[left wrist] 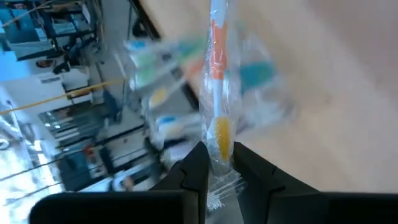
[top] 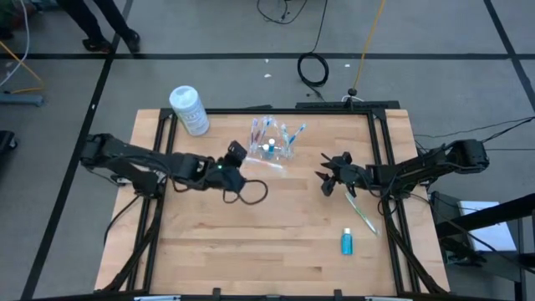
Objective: Pick & Place toothbrushing station
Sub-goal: Put the orange toothbrush into the transparent organizer
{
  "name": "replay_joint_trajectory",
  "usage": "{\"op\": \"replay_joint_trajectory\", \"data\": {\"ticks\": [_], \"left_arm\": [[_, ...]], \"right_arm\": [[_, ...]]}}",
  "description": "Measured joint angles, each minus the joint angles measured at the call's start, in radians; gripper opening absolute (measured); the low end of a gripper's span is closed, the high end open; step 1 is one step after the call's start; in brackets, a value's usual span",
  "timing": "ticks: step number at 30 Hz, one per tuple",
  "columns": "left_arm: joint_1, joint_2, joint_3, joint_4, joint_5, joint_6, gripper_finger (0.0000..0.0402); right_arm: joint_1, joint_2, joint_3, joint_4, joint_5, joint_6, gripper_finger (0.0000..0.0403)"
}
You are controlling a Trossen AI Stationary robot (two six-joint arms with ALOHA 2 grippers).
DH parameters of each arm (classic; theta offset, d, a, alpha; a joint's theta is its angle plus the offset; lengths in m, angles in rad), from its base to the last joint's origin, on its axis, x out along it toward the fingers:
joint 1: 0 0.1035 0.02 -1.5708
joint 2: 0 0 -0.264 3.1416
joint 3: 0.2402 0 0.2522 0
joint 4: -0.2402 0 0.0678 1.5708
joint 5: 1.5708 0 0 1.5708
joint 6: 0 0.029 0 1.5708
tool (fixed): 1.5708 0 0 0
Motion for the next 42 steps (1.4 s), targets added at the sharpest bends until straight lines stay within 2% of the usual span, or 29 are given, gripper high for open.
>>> {"op": "replay_joint_trajectory", "data": {"ticks": [11, 18, 22, 25, 31, 36, 42], "left_arm": [[0.173, -0.005, 0.001, -0.059, -0.227, 0.475, 0.0060], [0.222, -0.004, 0.001, -0.057, -0.245, 0.692, 0.0060], [0.230, -0.004, 0.001, -0.053, -0.240, 0.779, 0.0060], [0.231, -0.004, 0.001, -0.024, -0.189, 0.860, 0.0060], [0.241, 0.008, 0.001, 0.070, -0.089, 1.054, 0.0060], [0.285, 0.053, 0.001, 0.133, -0.031, 1.059, 0.0060], [0.319, 0.108, 0.001, 0.228, -0.042, 1.024, 0.0061]], "right_arm": [[0.000, 0.000, -0.142, 0.031, 0.003, 0.210, 0.0196], [0.000, 0.000, -0.196, 0.151, -0.001, 0.269, 0.0196], [0.001, 0.000, -0.196, 0.232, -0.028, 0.155, 0.0194], [0.015, 0.000, -0.181, 0.308, -0.026, 0.047, 0.0184], [0.034, 0.000, -0.084, 0.284, -0.026, -0.161, 0.0170], [0.033, 0.000, -0.006, 0.266, -0.048, -0.290, 0.0186], [0.034, 0.000, 0.044, 0.257, -0.100, -0.378, 0.0224]]}}
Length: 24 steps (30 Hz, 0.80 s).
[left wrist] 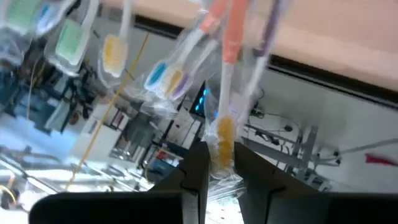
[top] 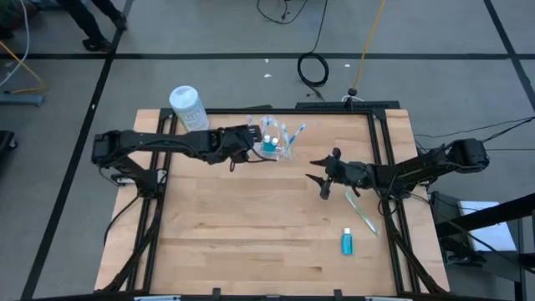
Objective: Pick & Place toothbrushing station
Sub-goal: Put the orange toothbrush into the transparent organizer
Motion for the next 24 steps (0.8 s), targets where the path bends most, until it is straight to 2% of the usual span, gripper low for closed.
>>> {"op": "replay_joint_trajectory", "data": {"ticks": [5, 9, 18, 24], "left_arm": [[0.012, 0.041, 0.000, 0.062, 0.010, -0.088, 0.0061], [0.011, 0.078, 0.000, 0.100, 0.038, -0.186, 0.0069], [0.014, 0.114, 0.000, 0.114, 0.036, -0.217, 0.0141], [0.014, 0.092, 0.000, 0.113, 0.037, -0.301, 0.0175]], "right_arm": [[0.000, 0.000, 0.000, -0.003, -0.003, -0.003, 0.0252], [0.000, 0.000, 0.000, 0.002, -0.002, -0.001, 0.0258], [0.000, 0.000, 0.001, 0.004, -0.003, 0.000, 0.0258], [0.000, 0.000, 0.001, 0.005, -0.003, 0.000, 0.0258]]}}
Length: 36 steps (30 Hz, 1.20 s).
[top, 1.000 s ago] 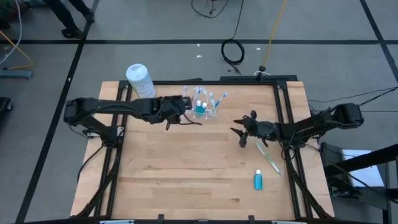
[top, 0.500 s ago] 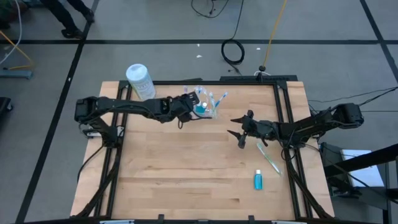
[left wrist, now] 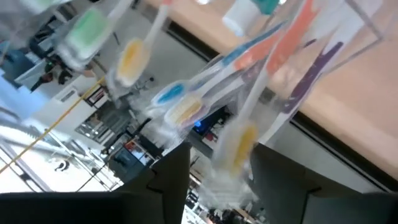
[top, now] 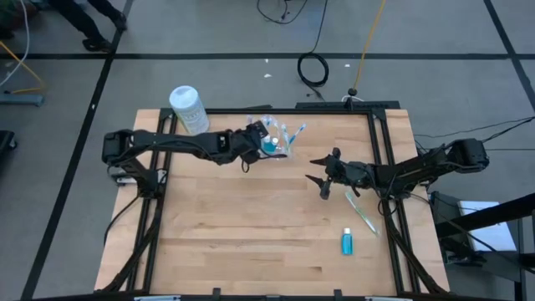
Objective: Pick & Place toothbrushing station
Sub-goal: Put the orange toothbrush into the transparent organizer, then put the green toothbrush into the transparent organizer
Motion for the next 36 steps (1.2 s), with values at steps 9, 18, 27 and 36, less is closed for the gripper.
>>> {"op": "replay_joint_trajectory", "data": {"ticks": [9, 18, 27, 36], "left_arm": [[-0.022, -0.126, 0.000, 0.002, 0.096, -0.101, 0.0172], [-0.046, -0.270, 0.000, 0.000, 0.248, -0.448, 0.0164], [-0.039, -0.384, 0.000, -0.098, 0.281, -1.013, 0.0153], [-0.029, -0.499, -0.001, -0.315, 0.429, -1.252, 0.0136]], "right_arm": [[0.000, 0.000, 0.014, -0.006, -0.003, 0.018, 0.0258], [0.015, 0.000, 0.170, -0.317, -0.002, 0.023, 0.0258], [0.069, 0.000, 0.372, -0.734, -0.001, 0.082, 0.0258], [0.147, 0.000, 0.459, -1.068, -0.003, 0.262, 0.0258]]}}
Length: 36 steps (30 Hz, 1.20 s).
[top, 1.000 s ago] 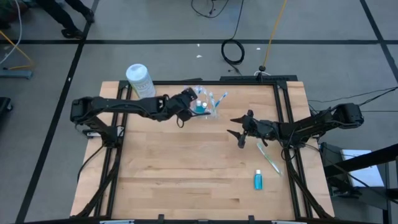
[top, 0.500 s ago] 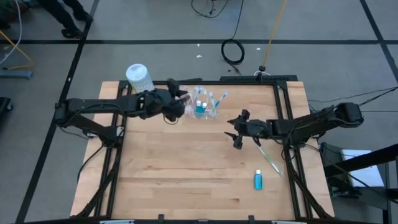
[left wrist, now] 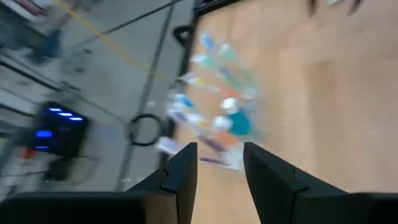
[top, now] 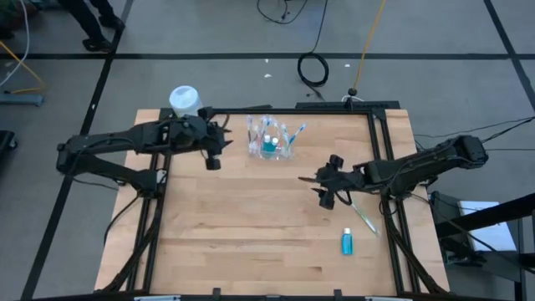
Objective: Pick & Place toothbrushing station
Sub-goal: Put the green toothbrush into the transparent organizer
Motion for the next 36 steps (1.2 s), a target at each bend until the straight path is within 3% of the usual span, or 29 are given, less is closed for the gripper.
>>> {"op": "replay_joint_trajectory", "data": {"ticks": [6, 14, 20, 31, 36], "left_arm": [[0.002, -0.029, -0.001, -0.059, 0.113, -0.130, 0.0131], [0.001, -0.028, -0.060, -0.002, 0.113, -0.108, 0.0131], [0.001, -0.027, -0.202, 0.140, 0.113, -0.108, 0.0131], [-0.019, -0.027, -0.457, 0.423, 0.126, -0.243, 0.0131], [-0.044, -0.027, -0.516, 0.509, 0.126, -0.290, 0.0131]], "right_arm": [[0.032, 0.000, 0.000, -0.258, -0.029, 0.160, 0.0258], [0.033, -0.002, 0.000, -0.484, -0.223, 0.445, 0.0258], [0.033, -0.002, -0.001, -0.627, -0.234, 0.572, 0.0258], [0.033, -0.002, -0.085, -0.605, -0.234, 0.673, 0.0257], [0.032, -0.002, -0.129, -0.547, -0.235, 0.704, 0.0258]]}}
